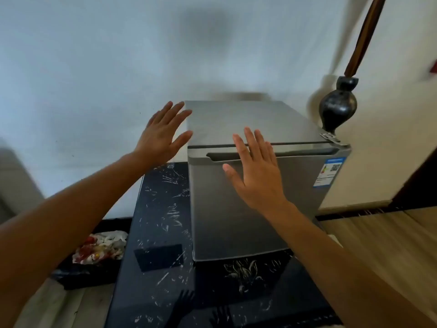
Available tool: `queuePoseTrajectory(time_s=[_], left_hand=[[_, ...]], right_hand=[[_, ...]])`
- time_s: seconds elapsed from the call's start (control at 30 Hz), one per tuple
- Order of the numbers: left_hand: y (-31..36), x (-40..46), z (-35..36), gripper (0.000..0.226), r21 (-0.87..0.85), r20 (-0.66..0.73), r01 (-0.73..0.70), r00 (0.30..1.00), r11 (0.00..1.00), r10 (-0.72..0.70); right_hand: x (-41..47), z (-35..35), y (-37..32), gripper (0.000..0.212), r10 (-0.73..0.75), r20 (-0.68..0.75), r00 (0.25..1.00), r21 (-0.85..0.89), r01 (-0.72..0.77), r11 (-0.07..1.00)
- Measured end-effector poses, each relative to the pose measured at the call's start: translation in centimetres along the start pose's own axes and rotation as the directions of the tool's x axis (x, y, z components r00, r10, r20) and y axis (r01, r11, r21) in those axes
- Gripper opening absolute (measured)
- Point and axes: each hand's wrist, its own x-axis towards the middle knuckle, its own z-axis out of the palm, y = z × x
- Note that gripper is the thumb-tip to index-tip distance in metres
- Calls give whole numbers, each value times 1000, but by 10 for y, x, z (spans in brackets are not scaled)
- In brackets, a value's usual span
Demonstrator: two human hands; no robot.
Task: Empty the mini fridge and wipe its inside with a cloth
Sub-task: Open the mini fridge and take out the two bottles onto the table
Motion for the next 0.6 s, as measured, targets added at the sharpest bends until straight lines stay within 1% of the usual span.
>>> queuePoseTrajectory(time_s=[0.1, 0.13, 0.17, 0.2, 0.27, 0.3, 0.37, 0.43, 0.5, 0.53, 0.6], left_hand=[[-9, 31, 18, 62, -89, 148, -19, 989, 996, 32], [-10, 42, 23, 60, -133, 231, -5, 972, 991, 36], [-11, 52, 31, 61, -161, 325, -10, 944, 987, 63], [-11, 59, 37, 63, -173, 427, -34, 898, 984, 106], [-16, 72, 45, 74, -153, 573, -128, 796, 980, 193], [-17, 77, 47, 78, -140, 605, -163, 767, 977, 215], [-22, 83, 54, 77, -114, 626, -219, 742, 969, 241], [-26, 83, 58, 78, -101, 620, -267, 737, 958, 270], [-29, 83, 59, 88, -117, 624, -239, 737, 964, 258], [-30, 84, 60, 90, -126, 625, -223, 739, 967, 252], [-30, 85, 62, 88, -142, 600, -246, 749, 959, 281]], right_hand=[[14, 23, 0, 73, -21, 9, 1000, -2, 21, 1000], [18, 32, 1, 73, -30, 12, 999, -16, 30, 999], [19, 40, 1, 71, -30, 11, 999, -33, 31, 999], [19, 46, 1, 69, -40, 7, 999, -61, 41, 997], [16, 55, 3, 64, -57, -39, 998, -100, 53, 994], [14, 57, 3, 60, -63, -71, 996, -100, 55, 993], [14, 60, 1, 53, -81, -131, 988, -87, 69, 994], [13, 61, 1, 47, -97, -177, 979, -70, 86, 994], [13, 59, -1, 44, -97, -183, 978, -55, 89, 995], [13, 58, -2, 43, -86, -183, 979, -42, 80, 996], [13, 52, -6, 42, -56, -161, 985, -17, 54, 998]])
